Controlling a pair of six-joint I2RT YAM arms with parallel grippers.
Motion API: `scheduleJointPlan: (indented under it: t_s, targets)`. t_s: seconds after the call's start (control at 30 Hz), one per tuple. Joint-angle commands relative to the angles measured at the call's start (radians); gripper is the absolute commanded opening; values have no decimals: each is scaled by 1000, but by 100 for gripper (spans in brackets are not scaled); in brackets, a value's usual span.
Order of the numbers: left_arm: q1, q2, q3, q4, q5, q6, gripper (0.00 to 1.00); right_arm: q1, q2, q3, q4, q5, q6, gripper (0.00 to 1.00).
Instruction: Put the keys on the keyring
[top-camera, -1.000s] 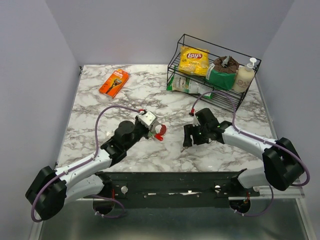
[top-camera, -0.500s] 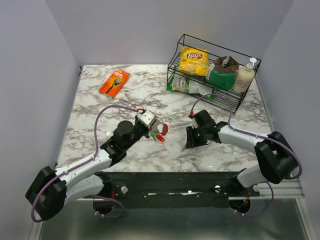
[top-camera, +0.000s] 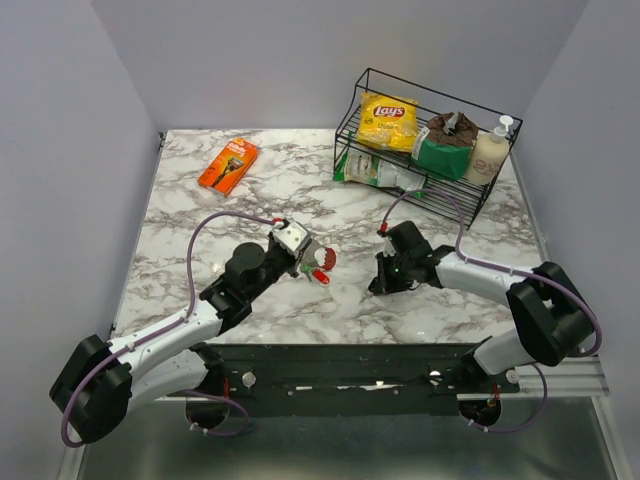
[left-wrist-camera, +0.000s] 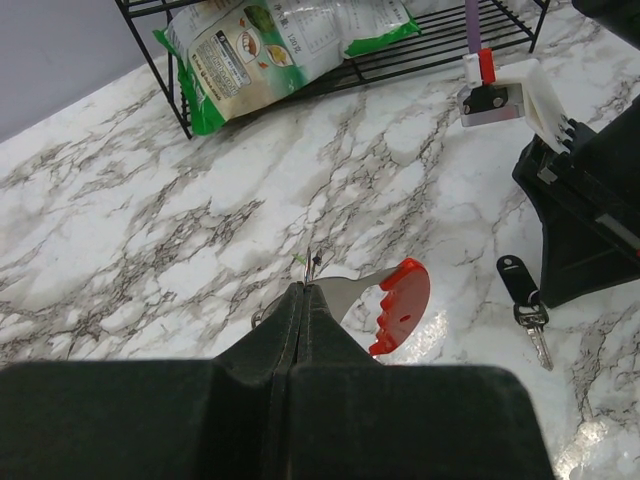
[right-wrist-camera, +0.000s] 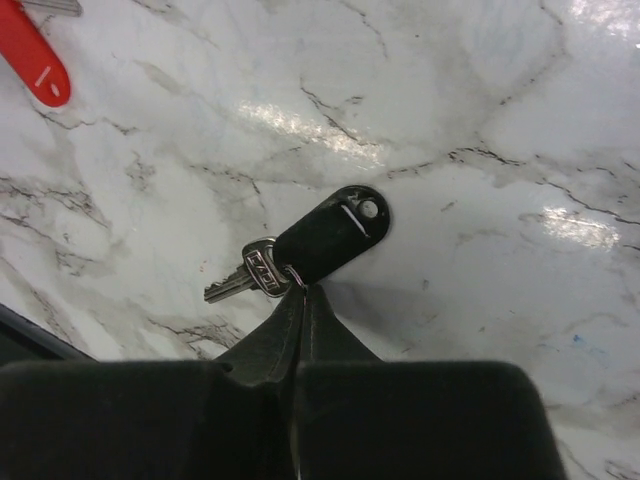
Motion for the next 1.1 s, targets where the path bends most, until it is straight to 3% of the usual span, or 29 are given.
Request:
scheduleJointPlan:
  t_s: [0.0,0.53,0.8,1.07]
  targets:
    - [3,-18,-13,48,14,-7,0,-7,-18,-22,31,16,1,1]
    - [3,-92,-85,60,125,22,0,-5,-273,56,43,-122,-215,1]
    - [-4,-60,-70,57,356,46,0,-7,-316,113,52,-234,-333,1]
    - [-20,38,-8,28,476,53,0,-5,-314,139,60,-239,-352,1]
